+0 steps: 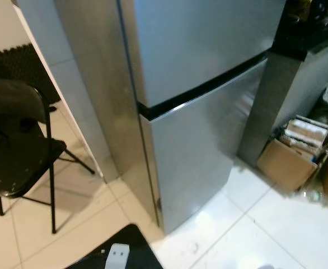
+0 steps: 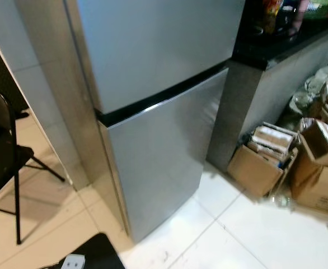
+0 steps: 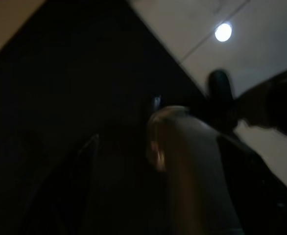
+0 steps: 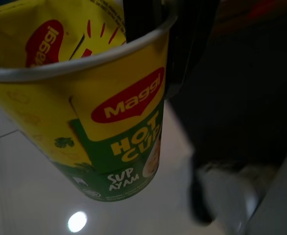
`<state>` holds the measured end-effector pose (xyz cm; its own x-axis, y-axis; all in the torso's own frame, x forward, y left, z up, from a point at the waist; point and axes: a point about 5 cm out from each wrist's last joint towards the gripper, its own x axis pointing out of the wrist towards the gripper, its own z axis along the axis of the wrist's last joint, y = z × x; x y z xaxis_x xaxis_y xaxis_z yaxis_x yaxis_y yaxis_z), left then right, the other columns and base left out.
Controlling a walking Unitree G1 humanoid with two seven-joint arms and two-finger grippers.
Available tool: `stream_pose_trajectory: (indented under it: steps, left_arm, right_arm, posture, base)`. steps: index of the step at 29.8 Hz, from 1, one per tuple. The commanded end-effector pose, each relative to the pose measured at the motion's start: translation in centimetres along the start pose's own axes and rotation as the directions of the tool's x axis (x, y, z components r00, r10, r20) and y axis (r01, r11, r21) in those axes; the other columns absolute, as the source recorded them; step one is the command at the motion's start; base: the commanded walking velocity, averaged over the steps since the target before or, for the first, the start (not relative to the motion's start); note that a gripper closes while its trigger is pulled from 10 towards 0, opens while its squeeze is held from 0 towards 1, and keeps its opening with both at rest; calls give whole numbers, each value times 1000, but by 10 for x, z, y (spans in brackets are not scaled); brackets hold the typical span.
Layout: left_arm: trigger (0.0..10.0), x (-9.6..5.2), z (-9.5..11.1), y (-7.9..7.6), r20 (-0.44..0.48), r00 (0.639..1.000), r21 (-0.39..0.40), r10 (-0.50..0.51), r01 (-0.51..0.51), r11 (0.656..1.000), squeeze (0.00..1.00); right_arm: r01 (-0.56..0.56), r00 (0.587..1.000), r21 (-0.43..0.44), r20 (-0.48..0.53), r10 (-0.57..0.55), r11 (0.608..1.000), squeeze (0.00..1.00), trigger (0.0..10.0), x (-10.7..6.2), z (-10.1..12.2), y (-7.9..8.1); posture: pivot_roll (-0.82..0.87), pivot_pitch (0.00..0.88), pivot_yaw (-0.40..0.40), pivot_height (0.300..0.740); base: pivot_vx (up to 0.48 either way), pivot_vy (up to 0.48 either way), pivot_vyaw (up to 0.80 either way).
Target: Restocking fridge
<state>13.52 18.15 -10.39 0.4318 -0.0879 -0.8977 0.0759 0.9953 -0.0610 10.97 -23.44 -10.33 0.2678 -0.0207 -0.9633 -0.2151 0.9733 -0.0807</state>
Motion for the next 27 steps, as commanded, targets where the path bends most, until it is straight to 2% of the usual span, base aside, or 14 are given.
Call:
stream_pose_trajectory:
  steps: [1,12,19,27]
  left_arm:
    - [10000,0,3,5,7,1000,4,20,-20,1000,0]
    - [10000,0,3,5,8,1000,8,14,-14,1000,0]
    - [10000,0,4,3,14,1000,1,6,-6,1000,0]
    - [10000,0,5,5,25,999,-14,21,-21,1000,0]
  right_arm:
    - [-10,1000,0,5,10,1000,0,10000,1,2,3]
    - [-12,1000,-17,3,13,1000,0,10000,0,4,2]
    - [-17,1000,-18,6,17,1000,0,10000,1,6,3]
    - [-22,1000,-16,-1,22,1000,0,10000,1,5,4]
  posture:
    - [-134,0,6,740]
    - [-132,0,3,740]
    - [-134,0,6,740]
    - [-135,0,9,740]
  base:
    - [0,0,0]
    - [0,0,0]
    - [0,-440,0]
    - [0,0,0]
